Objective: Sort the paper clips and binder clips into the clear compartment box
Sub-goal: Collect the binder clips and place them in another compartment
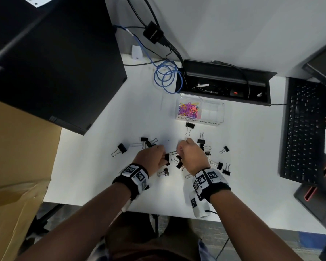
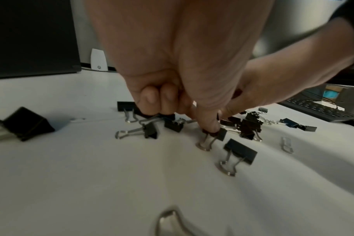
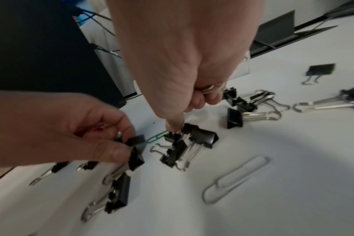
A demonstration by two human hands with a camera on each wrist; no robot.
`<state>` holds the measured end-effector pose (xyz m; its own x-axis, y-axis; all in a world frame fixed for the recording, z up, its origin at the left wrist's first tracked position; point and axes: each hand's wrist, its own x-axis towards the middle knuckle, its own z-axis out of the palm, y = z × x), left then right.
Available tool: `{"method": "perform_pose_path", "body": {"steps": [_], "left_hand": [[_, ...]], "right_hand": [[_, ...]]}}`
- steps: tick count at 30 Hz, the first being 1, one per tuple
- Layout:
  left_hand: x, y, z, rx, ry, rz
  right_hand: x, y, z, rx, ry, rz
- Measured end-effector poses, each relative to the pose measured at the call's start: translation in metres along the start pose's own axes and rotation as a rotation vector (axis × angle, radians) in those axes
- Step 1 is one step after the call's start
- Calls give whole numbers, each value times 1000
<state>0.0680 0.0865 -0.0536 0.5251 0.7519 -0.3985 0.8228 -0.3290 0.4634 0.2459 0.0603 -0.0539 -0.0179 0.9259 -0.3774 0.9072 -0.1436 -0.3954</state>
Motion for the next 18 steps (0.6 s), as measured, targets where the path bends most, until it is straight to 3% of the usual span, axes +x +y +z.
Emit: {"method": "perform_pose_path", "body": {"steps": [7, 11, 15, 18], "left_hand": [[-2, -19, -9, -196, 96, -80], [4, -13, -14, -204, 173, -110], [0, -20, -16, -147, 265, -183], [-13, -32, -9, -45, 146, -156]], "right_hand": [[-18, 19, 11, 38, 22, 73], [-27, 26, 8, 409, 174, 93], [-30, 41, -1, 652, 217, 202], [-31, 60, -5, 795, 260, 282]]}}
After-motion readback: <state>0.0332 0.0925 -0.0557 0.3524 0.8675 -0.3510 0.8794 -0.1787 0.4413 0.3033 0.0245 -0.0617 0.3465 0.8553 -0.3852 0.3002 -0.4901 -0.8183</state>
